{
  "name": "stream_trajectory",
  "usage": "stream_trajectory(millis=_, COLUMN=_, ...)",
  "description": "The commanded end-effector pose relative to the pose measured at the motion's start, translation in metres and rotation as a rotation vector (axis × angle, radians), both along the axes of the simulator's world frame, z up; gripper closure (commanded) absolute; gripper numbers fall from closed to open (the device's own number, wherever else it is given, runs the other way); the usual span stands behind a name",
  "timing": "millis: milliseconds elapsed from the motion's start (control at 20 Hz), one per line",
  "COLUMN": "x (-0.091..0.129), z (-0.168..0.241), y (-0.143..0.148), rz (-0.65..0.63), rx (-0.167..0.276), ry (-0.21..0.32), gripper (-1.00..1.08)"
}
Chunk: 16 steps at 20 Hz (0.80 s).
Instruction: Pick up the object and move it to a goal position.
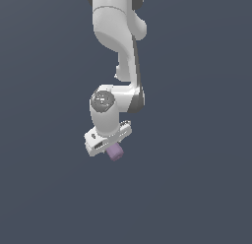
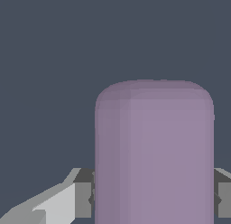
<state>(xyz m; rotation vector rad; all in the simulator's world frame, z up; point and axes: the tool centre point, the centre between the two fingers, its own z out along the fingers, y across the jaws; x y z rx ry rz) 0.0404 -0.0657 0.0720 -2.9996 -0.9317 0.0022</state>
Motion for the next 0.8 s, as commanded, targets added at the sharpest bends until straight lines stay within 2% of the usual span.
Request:
stream_trajectory(millis=0, x=-0.004, z=0.016, y=0.002, rz=0.000, rx=0.000, ry=-0.001, gripper=1.08)
stream_trajectory(millis=450, x=-0.023, z=0.091, y=0.011, rz=0.000, rx=-0.001, ry=-0.001, gripper=1.08)
stream_trajectory(millis=750, x=-0.031, z=0.127, y=0.015, rz=0.000, rx=-0.001, ry=-0.001, gripper=1.08)
